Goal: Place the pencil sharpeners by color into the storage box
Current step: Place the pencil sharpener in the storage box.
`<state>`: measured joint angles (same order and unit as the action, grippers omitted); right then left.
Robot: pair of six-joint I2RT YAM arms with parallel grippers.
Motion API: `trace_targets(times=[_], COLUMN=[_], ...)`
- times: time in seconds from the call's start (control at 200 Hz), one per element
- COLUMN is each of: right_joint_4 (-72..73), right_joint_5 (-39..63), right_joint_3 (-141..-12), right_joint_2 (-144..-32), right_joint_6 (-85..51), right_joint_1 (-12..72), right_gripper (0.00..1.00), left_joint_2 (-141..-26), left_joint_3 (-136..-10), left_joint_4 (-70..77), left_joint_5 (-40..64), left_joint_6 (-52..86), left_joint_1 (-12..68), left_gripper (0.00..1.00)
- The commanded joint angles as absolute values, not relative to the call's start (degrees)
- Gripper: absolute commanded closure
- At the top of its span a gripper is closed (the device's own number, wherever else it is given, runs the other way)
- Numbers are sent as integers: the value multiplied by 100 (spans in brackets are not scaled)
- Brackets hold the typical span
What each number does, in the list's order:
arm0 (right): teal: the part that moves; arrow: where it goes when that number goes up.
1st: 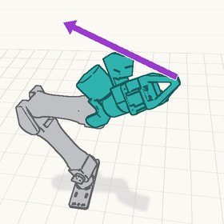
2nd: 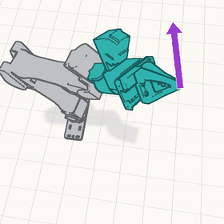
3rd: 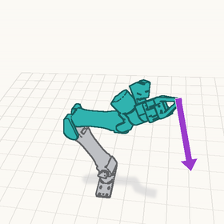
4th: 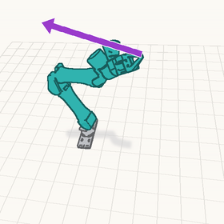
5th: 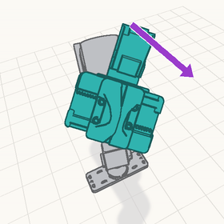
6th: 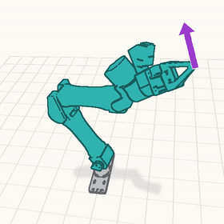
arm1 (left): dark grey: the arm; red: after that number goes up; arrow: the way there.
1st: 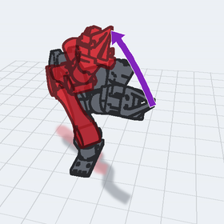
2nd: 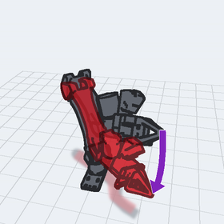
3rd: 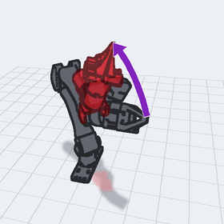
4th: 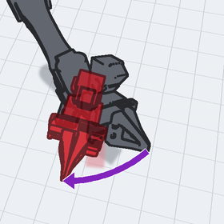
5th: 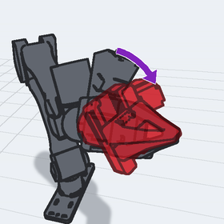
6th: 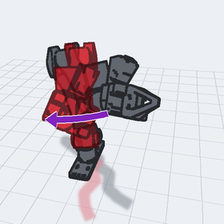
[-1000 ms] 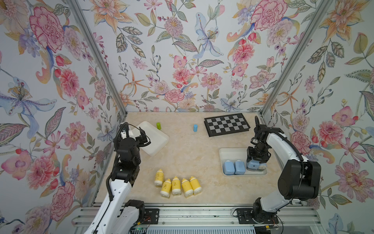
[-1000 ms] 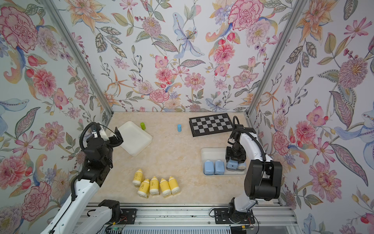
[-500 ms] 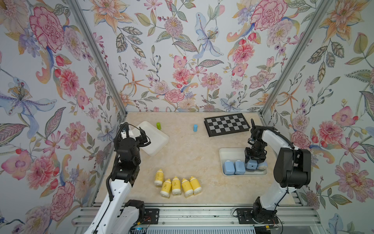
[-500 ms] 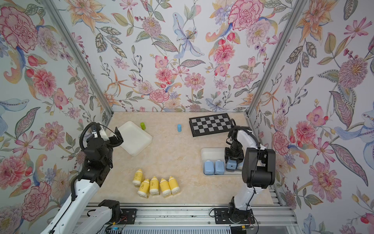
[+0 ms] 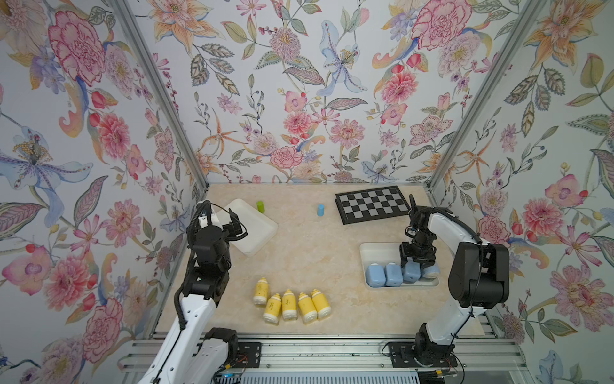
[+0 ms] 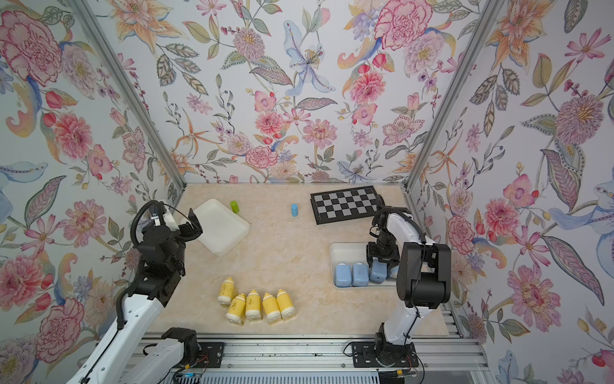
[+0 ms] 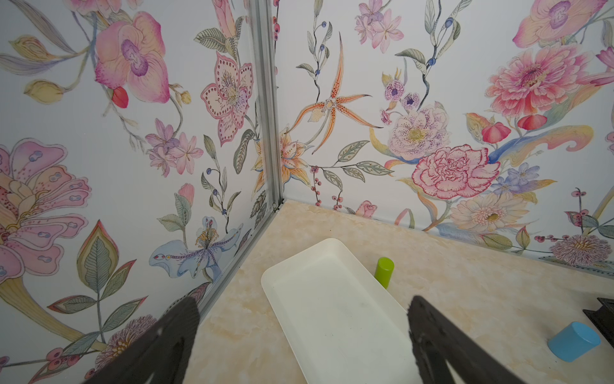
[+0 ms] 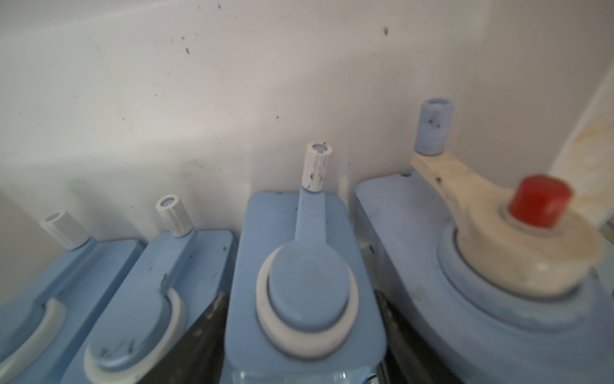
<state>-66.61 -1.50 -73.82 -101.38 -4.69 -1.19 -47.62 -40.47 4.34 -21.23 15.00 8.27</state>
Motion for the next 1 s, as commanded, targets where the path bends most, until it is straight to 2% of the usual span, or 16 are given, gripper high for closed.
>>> trace_targets(times=[0.0, 0.5, 0.56, 0.681, 0.771, 0.861, 0.996], right_joint_4=[-6815, -6960, -6953, -6935, -6909, -6917, -6891], right_joint_5=[-314, -515, -504, -475, -429, -362, -389], right_joint_3=[-7469, -8332, -8447, -8610, -8665, -8692, -8658], right_joint_2=[-10125, -9955, -10081, -10405, -10625, -10795, -10902], right_joint_6=[-394, -545, -592, -700, -728, -745, -788], right_joint_1=[-63, 70, 73, 72, 70, 73, 79], right_gripper=[32, 32, 38, 62, 73, 78, 82], left_joint_2=[-4712, -4746, -4745, -4746, -4747, -4746, -4736], left_joint_3=[-3981, -3974, -3974, -3973, -3977, -3973, -3973], left_joint_4=[560, 563, 564, 571, 571, 574, 581], left_joint_5=[-2072, -2076, -2080, -2083, -2074, -2084, -2101], left_joint_6=[1573, 1569, 1556, 1533, 1524, 1507, 1503], left_joint_1=[875, 870, 868, 875, 870, 870, 872], left_gripper=[1, 1, 1, 1, 0, 1, 1])
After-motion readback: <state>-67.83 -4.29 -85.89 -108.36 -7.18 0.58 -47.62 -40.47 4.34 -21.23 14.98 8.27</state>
